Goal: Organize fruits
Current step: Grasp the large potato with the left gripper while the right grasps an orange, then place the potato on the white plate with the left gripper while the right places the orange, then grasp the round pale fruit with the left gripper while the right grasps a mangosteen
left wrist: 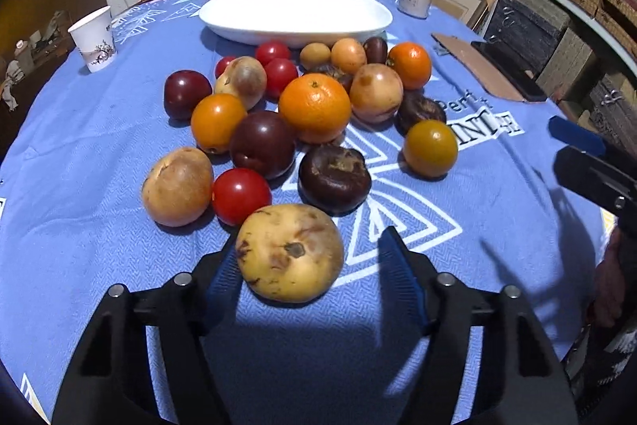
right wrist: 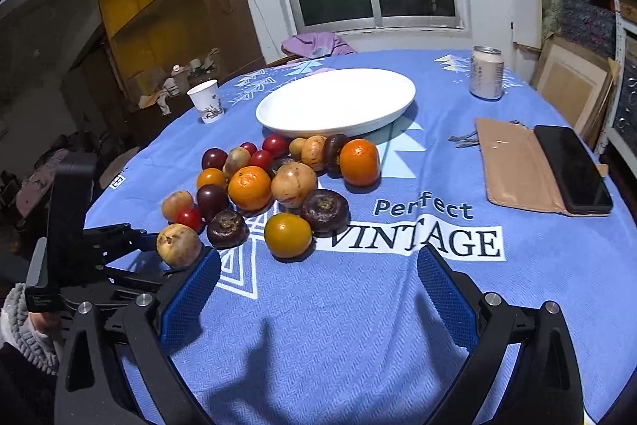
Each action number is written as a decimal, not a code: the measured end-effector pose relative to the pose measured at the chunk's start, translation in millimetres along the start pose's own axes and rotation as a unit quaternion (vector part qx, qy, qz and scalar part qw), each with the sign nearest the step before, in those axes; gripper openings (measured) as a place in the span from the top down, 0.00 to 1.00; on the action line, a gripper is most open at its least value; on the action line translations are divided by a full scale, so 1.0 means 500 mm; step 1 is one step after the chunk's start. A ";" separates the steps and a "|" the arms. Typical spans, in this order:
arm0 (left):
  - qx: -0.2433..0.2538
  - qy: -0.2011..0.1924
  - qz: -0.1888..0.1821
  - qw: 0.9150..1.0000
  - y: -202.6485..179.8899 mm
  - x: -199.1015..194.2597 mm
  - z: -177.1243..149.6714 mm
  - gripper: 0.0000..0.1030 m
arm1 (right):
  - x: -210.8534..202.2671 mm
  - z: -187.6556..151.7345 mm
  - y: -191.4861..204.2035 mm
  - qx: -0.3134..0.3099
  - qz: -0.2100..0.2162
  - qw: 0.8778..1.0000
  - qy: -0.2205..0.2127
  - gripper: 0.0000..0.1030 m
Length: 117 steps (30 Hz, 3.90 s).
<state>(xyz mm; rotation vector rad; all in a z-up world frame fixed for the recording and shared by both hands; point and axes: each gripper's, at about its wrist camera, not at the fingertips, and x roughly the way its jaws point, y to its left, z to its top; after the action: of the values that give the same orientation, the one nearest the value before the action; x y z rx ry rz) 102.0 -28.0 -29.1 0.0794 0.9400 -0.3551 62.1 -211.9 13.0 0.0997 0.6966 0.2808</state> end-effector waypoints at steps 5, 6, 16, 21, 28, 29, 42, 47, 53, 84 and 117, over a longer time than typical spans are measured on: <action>-0.017 -0.014 0.003 1.000 0.011 -0.005 -0.001 0.46 | 0.036 0.002 0.006 0.010 0.011 1.000 0.025 0.03; -0.020 -0.018 0.007 1.000 0.013 -0.007 -0.003 0.51 | 0.042 0.003 0.007 0.013 0.016 0.999 0.030 0.03; -0.029 -0.027 0.001 0.999 0.025 -0.020 -0.013 0.56 | 0.114 0.018 0.064 -0.028 -0.005 0.997 0.068 0.26; -0.033 -0.025 -0.006 0.999 0.029 -0.018 -0.010 0.56 | 0.149 0.027 0.043 0.003 0.017 0.995 0.095 0.47; -0.038 -0.021 -0.018 0.999 0.034 -0.015 -0.006 0.56 | 0.173 0.027 0.032 0.028 0.037 0.992 0.115 0.61; -0.042 -0.020 -0.025 0.999 0.037 -0.015 -0.005 0.56 | 0.172 0.027 0.030 0.030 0.039 0.992 0.113 0.61; -0.007 -0.094 -0.006 0.996 0.046 -0.096 0.199 0.57 | 0.097 0.253 -0.014 0.022 0.010 1.000 0.011 0.61; -0.034 -0.072 0.010 0.997 0.081 0.035 0.381 0.57 | 0.295 0.364 -0.061 0.040 -0.055 0.997 0.046 0.61; -0.064 -0.017 0.014 0.998 0.129 0.189 0.447 0.57 | 0.420 0.348 -0.113 0.057 -0.074 0.991 0.090 0.60; -0.057 -0.134 0.054 0.988 0.161 -0.089 0.026 0.08 | 0.000 0.066 -0.030 0.020 -0.071 0.989 -0.126 0.03; -0.085 -0.039 0.038 0.995 0.193 -0.006 0.047 0.18 | 0.076 0.035 -0.059 0.075 -0.020 0.997 -0.025 0.03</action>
<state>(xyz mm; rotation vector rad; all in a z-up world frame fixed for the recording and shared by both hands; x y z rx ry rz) 150.6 58.5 -21.0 -0.0545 0.8841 -0.2057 107.8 -229.1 -2.4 0.2346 0.6694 0.1858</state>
